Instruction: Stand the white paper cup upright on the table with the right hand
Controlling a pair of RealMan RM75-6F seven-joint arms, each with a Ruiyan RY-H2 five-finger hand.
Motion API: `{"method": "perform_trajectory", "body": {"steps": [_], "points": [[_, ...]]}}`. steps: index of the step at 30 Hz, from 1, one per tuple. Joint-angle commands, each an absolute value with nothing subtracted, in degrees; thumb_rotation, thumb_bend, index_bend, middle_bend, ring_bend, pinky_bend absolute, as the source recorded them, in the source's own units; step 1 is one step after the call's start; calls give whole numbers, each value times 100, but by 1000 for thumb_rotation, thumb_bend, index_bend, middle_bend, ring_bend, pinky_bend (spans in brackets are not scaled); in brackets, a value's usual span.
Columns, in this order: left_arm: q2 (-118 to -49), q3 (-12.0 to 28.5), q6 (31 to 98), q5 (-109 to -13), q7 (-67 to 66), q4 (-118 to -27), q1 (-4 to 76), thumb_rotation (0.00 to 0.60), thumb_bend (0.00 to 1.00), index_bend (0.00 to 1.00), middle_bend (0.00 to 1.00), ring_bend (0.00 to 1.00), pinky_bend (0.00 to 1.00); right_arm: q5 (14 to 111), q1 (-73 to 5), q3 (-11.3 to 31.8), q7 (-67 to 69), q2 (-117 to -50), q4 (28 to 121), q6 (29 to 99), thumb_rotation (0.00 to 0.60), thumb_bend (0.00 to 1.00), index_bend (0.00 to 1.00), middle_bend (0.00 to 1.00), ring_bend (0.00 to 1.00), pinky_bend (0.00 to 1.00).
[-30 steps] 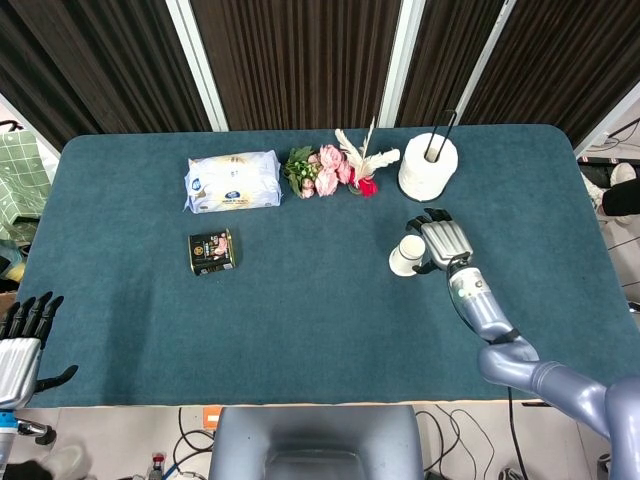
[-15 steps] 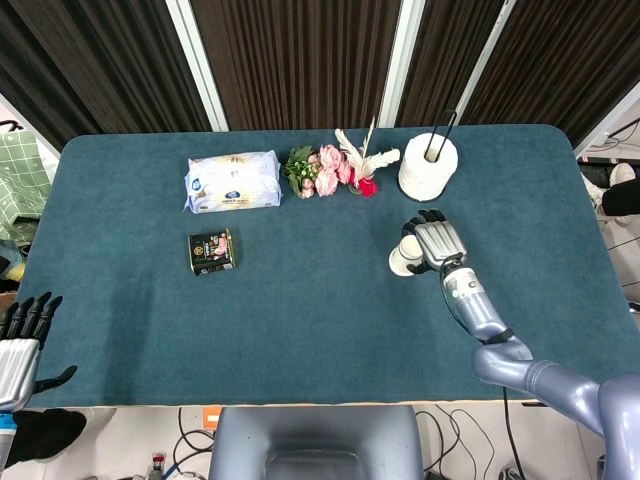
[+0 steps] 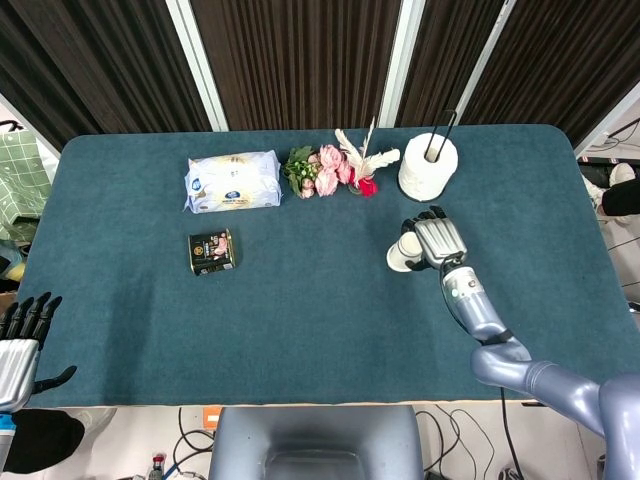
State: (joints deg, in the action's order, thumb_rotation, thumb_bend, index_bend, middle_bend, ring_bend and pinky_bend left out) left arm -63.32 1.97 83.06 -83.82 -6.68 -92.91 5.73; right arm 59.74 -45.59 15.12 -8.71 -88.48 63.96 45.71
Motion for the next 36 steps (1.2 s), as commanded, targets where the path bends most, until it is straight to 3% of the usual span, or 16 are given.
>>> {"method": "perform_trajectory", "body": {"steps": [1,8,15,20,36], "points": [[-6337,195,8304,-8384,-680,-9293,574,599,44,0,1,0,0,6109,-4450,1717,-242,-8700,6691,4723,600,260,617,436,203,130],[-6356,179,8272,-8404,-733,-9311,592,599,43,0,1,0,0,6486,-4127,2049,1926,-8408,7148,4667,600,253,616,436,201,130],[-6381,158,8232,-8427,-792,-9318,614,599,43,0,1,0,0,6884,-3951,2217,4184,-8370,6869,4294,600,255,614,436,201,130],[-6427,128,8193,-8476,-835,-9291,640,599,42,0,1,0,0,7560,-3903,1994,5256,-8531,6445,4432,600,259,614,437,201,130],[-6514,50,8055,-8517,-1015,-9295,698,599,41,0,1,0,0,8377,-3965,1175,7053,-9103,4964,4471,600,267,613,443,200,130]]}}
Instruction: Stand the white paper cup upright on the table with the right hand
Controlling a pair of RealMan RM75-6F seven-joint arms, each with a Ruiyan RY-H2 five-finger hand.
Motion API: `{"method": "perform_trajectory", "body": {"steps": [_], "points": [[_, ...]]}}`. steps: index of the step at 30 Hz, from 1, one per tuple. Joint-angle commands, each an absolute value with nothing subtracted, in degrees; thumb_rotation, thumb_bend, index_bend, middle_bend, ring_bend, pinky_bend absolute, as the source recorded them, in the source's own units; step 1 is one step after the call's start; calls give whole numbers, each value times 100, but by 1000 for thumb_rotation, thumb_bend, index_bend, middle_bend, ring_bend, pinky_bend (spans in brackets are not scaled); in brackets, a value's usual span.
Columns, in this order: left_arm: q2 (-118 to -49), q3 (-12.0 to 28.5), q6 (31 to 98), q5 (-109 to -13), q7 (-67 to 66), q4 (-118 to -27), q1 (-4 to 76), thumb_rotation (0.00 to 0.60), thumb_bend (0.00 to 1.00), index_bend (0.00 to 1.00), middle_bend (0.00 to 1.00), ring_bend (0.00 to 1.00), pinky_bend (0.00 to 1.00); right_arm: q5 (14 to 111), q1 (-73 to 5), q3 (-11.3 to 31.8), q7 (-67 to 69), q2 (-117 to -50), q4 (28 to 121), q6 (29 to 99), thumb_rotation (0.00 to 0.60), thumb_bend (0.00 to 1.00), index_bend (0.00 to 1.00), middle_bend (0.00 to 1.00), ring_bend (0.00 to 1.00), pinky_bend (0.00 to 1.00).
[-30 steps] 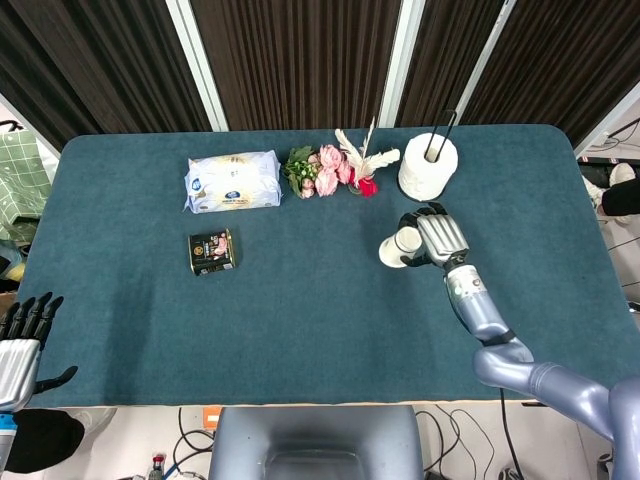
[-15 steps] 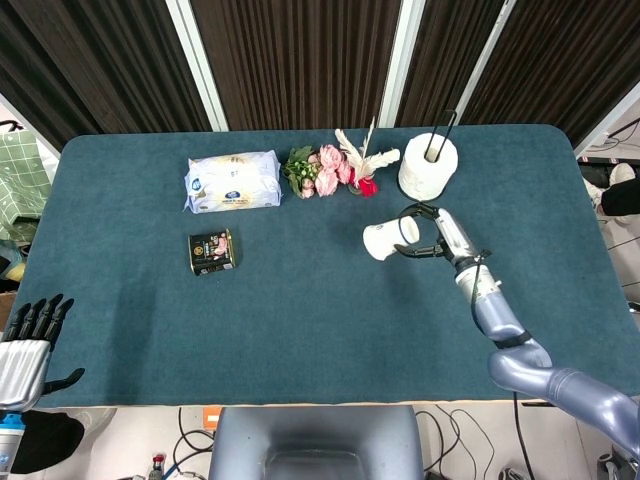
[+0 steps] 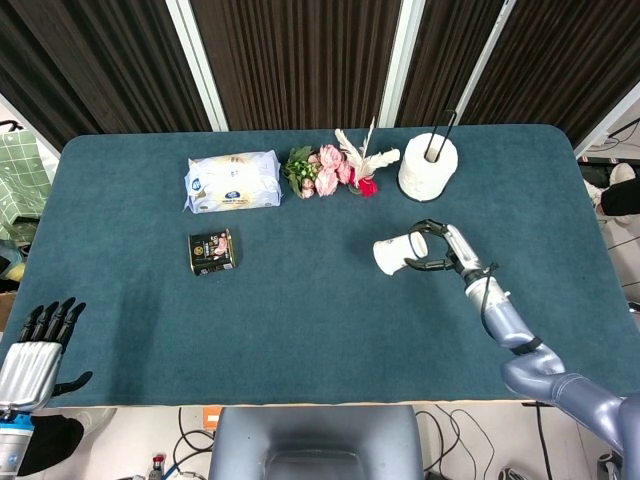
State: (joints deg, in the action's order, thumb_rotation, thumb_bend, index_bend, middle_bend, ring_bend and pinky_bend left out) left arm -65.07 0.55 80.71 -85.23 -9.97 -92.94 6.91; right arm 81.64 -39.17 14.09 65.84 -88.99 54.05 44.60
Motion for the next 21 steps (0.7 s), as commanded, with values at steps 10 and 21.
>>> {"method": "perform_trajectory", "body": {"steps": [10,21], "points": [[-6592,-16,7950,-8574,-1163,-9279,751,599,42,0,1,0,0,8533,-3988,822,7391,-9449,4182,4519,600,266,609,435,196,130],[-6625,-45,7930,-8589,-1232,-9281,765,599,41,0,1,0,0,8517,-3899,616,7333,-9361,4029,4540,600,231,160,238,102,130]]}}
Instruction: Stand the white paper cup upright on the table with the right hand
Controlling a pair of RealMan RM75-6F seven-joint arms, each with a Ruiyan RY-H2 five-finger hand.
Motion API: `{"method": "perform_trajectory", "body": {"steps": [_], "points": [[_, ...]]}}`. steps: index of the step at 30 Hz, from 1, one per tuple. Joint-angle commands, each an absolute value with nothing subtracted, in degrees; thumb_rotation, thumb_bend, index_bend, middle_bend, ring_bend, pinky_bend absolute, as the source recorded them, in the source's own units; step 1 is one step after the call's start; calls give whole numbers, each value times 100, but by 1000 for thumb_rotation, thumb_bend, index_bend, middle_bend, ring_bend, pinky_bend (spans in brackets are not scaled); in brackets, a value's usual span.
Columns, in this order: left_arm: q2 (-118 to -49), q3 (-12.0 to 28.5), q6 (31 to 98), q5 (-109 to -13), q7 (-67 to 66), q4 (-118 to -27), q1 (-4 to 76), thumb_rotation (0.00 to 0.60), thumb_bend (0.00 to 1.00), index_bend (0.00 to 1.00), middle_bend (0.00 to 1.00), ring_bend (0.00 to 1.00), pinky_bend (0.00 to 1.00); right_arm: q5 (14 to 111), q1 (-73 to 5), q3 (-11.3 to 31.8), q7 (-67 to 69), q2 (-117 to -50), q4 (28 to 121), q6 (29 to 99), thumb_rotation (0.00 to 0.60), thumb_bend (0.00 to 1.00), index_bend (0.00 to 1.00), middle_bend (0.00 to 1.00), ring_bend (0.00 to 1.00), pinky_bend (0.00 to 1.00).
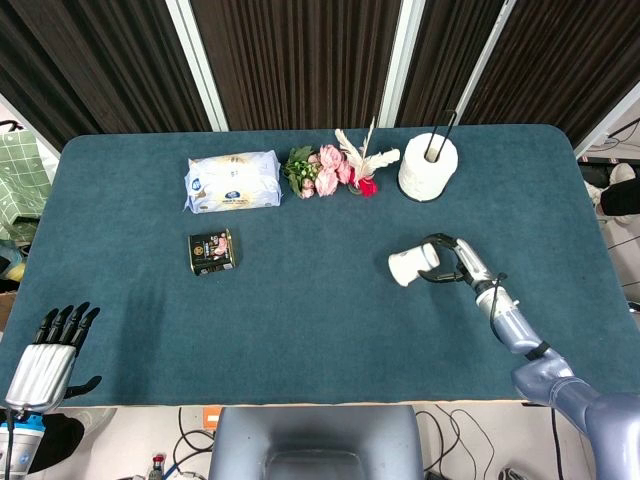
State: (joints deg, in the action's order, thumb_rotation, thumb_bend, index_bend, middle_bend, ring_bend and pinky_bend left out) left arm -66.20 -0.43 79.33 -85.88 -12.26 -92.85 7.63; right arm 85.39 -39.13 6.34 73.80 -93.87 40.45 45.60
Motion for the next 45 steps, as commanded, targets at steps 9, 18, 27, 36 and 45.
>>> {"method": "perform_trajectory", "body": {"steps": [9,18,27,36,45], "points": [[-6649,-82,7877,-8619,-1282,-9296,793,599,41,0,1,0,0,8427,-3773,548,6899,-9250,3995,4606,600,230,132,188,73,130],[-6620,-81,7918,-8648,-1204,-9290,790,599,41,0,1,0,0,8726,-3718,383,4595,-8642,4931,5258,527,198,145,97,35,130],[-6637,-82,7892,-8637,-1234,-9288,806,599,41,0,1,0,0,8088,-3911,687,1625,-7939,6575,4904,446,139,127,77,35,130],[-6639,-68,7887,-8585,-1224,-9282,805,599,41,0,1,0,0,7409,-4132,788,-134,-8207,6194,4529,446,135,169,71,35,130],[-6659,-58,7810,-8531,-1263,-9281,843,599,41,0,1,0,0,7145,-4299,814,-743,-8469,5930,4293,441,140,239,72,35,130]]}}
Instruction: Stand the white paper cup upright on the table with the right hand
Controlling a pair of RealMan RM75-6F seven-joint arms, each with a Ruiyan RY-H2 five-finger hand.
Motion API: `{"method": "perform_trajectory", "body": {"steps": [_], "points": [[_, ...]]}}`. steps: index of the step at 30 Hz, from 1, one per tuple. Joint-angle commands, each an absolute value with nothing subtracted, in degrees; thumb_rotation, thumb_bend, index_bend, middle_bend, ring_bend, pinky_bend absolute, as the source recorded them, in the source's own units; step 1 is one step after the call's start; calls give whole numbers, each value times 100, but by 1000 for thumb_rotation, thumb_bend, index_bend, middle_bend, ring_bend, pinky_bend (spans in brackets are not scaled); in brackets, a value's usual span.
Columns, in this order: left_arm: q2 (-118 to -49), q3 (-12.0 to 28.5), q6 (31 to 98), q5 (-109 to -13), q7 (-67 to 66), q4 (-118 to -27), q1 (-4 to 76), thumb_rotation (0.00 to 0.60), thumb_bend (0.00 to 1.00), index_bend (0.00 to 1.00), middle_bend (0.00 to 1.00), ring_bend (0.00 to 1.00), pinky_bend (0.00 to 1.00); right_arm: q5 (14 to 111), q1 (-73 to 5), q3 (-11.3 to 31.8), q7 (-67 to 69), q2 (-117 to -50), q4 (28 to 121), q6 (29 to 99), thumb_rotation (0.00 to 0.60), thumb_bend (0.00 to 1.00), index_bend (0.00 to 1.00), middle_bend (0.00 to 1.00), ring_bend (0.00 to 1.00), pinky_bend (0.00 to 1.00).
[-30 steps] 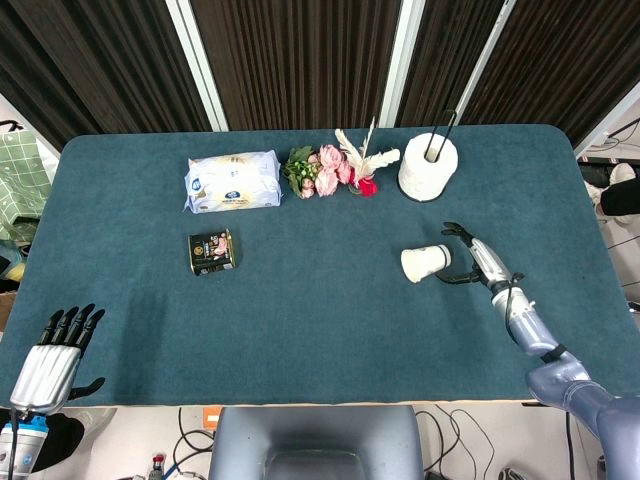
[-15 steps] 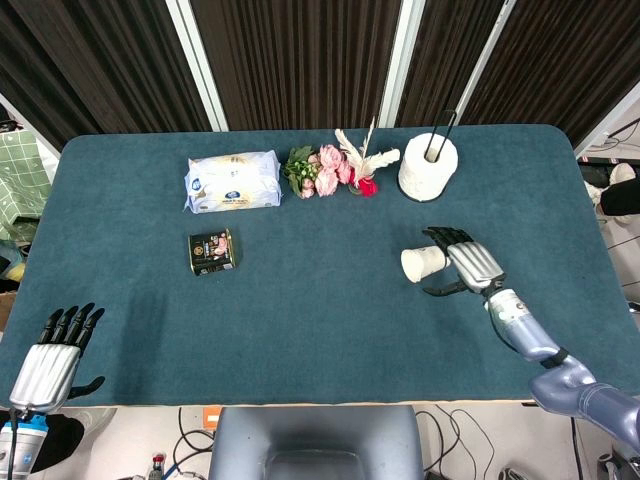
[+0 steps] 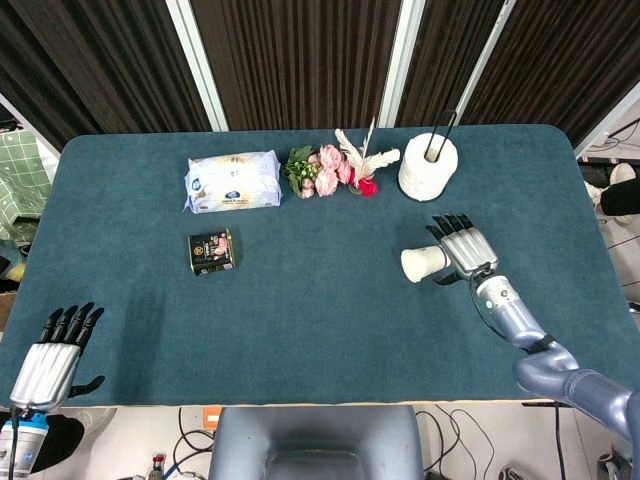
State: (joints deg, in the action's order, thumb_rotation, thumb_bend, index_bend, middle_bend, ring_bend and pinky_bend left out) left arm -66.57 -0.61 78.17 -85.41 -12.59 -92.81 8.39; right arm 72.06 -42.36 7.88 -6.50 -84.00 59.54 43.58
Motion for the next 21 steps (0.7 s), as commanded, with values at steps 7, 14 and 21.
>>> {"method": "perform_trajectory", "body": {"steps": [7,14,21], "points": [[-6646,-44,7839,-8510,-1233,-9275,834,599,41,0,1,0,0,7067,-4374,842,-898,-8564,5973,4250,445,175,255,75,35,130],[-6629,-50,7813,-8500,-1220,-9280,845,599,41,0,1,0,0,7024,-4416,857,-988,-8601,6064,4257,484,187,270,77,35,130],[-6639,-51,7826,-8496,-1233,-9280,841,599,41,0,1,0,0,7048,-4466,842,-1032,-8672,6106,4266,524,202,334,90,35,130]]}}
